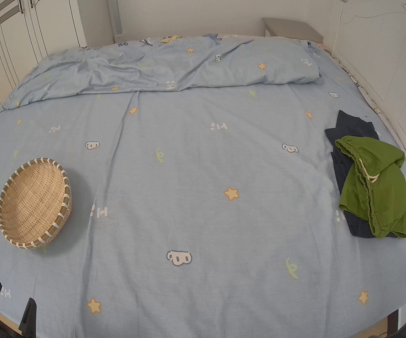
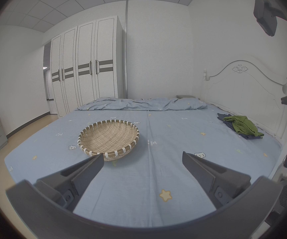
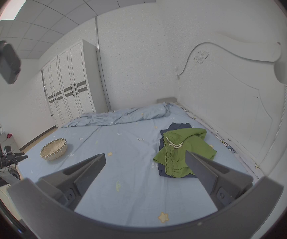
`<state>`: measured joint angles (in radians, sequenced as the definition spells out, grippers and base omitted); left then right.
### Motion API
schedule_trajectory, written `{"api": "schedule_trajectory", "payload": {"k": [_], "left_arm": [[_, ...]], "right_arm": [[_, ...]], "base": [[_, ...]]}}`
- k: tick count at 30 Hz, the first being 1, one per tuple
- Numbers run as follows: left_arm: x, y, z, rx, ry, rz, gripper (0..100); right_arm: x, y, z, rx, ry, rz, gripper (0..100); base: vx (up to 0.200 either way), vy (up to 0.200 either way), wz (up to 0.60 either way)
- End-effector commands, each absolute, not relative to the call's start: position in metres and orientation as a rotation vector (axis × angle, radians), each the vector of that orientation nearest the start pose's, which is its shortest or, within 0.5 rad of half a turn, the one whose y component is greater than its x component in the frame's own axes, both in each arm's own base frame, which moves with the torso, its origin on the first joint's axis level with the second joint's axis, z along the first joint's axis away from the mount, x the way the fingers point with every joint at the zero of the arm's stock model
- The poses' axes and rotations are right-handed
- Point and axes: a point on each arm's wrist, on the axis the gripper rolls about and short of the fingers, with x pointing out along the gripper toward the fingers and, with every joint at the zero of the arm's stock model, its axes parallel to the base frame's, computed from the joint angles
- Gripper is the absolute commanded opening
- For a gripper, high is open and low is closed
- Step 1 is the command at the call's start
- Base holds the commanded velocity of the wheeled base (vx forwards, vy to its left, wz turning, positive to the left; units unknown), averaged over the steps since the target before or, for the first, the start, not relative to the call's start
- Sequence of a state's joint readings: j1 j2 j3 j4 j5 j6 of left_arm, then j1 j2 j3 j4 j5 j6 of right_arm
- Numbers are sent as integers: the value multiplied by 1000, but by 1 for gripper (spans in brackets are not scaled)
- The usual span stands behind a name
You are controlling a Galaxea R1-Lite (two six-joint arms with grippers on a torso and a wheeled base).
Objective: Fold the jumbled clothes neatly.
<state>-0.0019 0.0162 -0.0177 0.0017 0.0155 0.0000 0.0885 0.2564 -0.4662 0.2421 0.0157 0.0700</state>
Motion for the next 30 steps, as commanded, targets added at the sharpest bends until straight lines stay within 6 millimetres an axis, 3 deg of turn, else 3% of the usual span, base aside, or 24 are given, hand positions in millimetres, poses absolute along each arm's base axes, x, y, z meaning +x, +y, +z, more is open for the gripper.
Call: {"api": "schedule_trajectory", "payload": {"k": [1, 2, 8, 9, 11, 12, 15, 16, 17, 21, 30], "left_arm": [[-23, 0, 76, 0, 5, 14, 100], [-23, 0, 76, 0, 5, 14, 100], [-23, 0, 76, 0, 5, 14, 100], [-23, 0, 76, 0, 5, 12, 100], [-23, 0, 76, 0, 5, 12, 100], [-23, 0, 76, 0, 5, 14, 100], [-23, 0, 76, 0, 5, 14, 100], [-23, 0, 76, 0, 5, 14, 100], [-23, 0, 76, 0, 5, 15, 100], [-23, 0, 76, 0, 5, 15, 100], [-23, 0, 76, 0, 5, 12, 100]], "right_arm": [[84, 8, 236, 45, 480, 59, 100], [110, 7, 234, 15, 513, 42, 100], [193, 2, 225, -24, 518, -15, 100], [204, 1, 226, -28, 523, -29, 100], [204, 1, 226, -28, 523, -29, 100], [240, 1, 225, -53, 559, -66, 100], [284, 0, 212, -87, 613, -133, 100], [284, 0, 212, -87, 613, -133, 100], [303, 0, 202, -106, 639, -174, 100], [332, -1, 183, -147, 685, -254, 100], [365, -6, 158, -187, 735, -357, 100]], "base": [[0, 0, 0], [0, 0, 0], [0, 0, 0], [0, 0, 0], [0, 0, 0], [0, 0, 0], [0, 0, 0], [0, 0, 0], [0, 0, 0], [0, 0, 0], [0, 0, 0]]}}
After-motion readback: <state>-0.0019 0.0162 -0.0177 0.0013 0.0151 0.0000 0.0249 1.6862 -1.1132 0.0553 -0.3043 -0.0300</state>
